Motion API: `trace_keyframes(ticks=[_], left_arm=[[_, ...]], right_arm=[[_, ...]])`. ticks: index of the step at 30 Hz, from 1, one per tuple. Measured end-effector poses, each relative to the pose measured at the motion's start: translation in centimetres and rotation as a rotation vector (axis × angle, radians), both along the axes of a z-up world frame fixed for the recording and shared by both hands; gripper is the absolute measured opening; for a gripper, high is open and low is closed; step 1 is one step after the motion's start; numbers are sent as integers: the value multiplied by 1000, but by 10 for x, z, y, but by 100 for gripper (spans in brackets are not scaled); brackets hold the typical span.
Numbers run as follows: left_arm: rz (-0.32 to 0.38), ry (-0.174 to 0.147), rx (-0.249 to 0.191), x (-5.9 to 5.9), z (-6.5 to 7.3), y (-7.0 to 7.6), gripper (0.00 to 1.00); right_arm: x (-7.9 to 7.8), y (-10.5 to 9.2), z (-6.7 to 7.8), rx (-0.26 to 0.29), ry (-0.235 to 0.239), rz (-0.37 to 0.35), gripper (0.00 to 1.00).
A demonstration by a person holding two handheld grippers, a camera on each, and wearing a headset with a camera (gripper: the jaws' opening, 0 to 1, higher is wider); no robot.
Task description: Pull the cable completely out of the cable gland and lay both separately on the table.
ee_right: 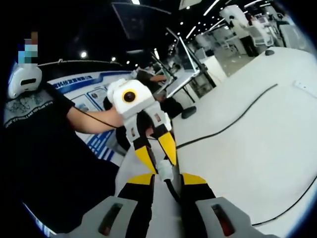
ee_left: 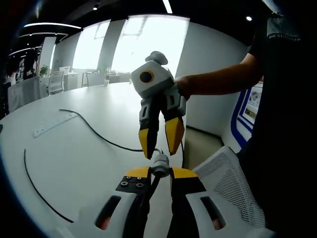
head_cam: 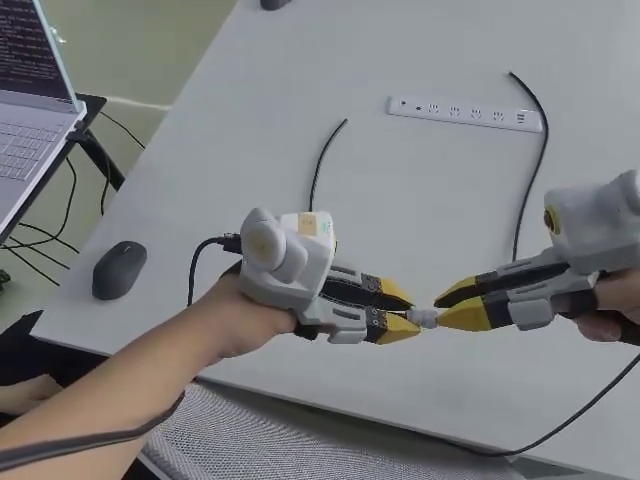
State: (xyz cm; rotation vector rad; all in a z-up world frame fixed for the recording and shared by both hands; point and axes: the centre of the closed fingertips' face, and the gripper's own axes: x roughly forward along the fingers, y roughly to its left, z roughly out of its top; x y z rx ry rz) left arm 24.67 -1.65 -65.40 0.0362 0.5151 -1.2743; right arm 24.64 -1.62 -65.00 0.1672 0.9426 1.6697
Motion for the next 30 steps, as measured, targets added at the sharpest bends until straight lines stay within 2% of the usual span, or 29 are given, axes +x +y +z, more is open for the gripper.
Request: trace_keyframes(ticks=[7, 9, 10, 11, 12, 13, 15, 18, 21, 23, 24, 25, 26, 28, 30], left_arm=[[0, 6, -6, 1, 3, -2, 15], [2, 7, -2, 2, 3, -1, 15], [4, 8, -2, 3, 3, -1, 15], [5, 13, -2, 3, 2, 0, 15], [7, 18, -1, 3, 2, 1, 15], [11, 28, -3, 3, 2, 1, 15], [18, 36, -6, 4, 3, 2, 15], [23, 56, -13, 4, 3, 3, 15], [29, 88, -19, 5, 1, 3, 15], [28, 96, -19, 4, 0, 3, 15], [29, 102, -20, 4, 0, 2, 15], [33, 117, -25, 4, -1, 2, 15], [35, 121, -28, 4, -2, 2, 15], [39, 137, -35, 4, -2, 1, 15], [39, 142, -34, 3, -2, 0, 15]], right_arm=[[-6, 2, -1, 0, -2, 16, 11], [-8, 4, 2, 19, -31, 28, 8], [-7, 4, 0, 11, -47, 22, 8], [-7, 4, 0, 13, -57, 22, 8], [-6, 4, 0, 23, -90, 25, 8], [-6, 4, 0, 22, -93, 24, 8], [-4, 6, 1, 31, -166, 28, 8], [-5, 6, 2, 15, -230, 33, 7], [-6, 5, 1, -7, -348, 47, 7], [-7, 5, 0, -19, -417, 61, 7], [-7, 4, -1, -30, -469, 71, 7], [-7, 3, -2, -39, -498, 78, 7], [-7, 3, -2, -48, -557, 87, 7], [-8, 2, -2, -54, -628, 101, 7], [-7, 2, -3, -60, -666, 100, 7]])
